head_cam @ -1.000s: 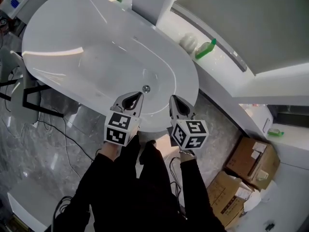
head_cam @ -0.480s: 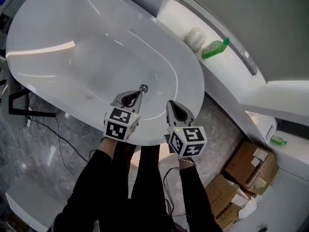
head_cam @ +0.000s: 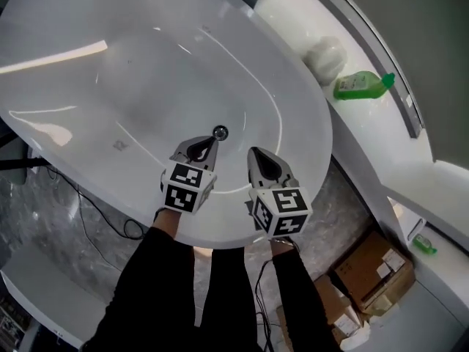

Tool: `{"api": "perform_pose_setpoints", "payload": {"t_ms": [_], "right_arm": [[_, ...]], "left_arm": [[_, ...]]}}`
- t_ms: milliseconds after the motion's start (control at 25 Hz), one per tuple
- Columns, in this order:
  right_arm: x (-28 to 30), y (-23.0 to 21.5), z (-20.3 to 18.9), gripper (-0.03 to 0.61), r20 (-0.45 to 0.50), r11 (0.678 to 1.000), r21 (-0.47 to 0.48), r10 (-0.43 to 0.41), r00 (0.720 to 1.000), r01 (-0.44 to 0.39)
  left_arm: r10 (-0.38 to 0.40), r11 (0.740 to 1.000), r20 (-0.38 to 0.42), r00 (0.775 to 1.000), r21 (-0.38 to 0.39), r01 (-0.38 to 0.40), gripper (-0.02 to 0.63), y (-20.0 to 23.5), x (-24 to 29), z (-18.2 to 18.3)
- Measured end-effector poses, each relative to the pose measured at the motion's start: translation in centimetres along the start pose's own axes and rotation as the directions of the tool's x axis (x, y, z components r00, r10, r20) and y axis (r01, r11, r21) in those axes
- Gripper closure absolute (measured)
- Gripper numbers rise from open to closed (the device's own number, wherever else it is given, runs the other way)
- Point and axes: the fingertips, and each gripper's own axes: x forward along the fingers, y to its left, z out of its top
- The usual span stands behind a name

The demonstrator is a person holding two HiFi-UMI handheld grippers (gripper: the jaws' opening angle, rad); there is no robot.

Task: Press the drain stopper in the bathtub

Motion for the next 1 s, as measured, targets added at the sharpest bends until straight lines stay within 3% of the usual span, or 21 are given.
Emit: {"api": "perform_pose_setpoints", "payload": {"t_ms": [440, 1000], "right_arm": [[9.6, -4.0, -3.5, 0.577, -0.108, 0.997, -0.017, 0.067, 0.992, -0.069], [16.1, -6.3, -7.4, 0.577, -0.218, 0.993, -0.067, 0.077, 0.973, -0.093]], "left_arm": [[0.061, 0.996, -0.105, 0.993, -0.060, -0.068, 0.606, 3.0, 8.6, -5.5], [0.089, 0.986, -0.206, 0.975, -0.118, -0.115, 0.606, 5.6, 15.8, -11.8]]}}
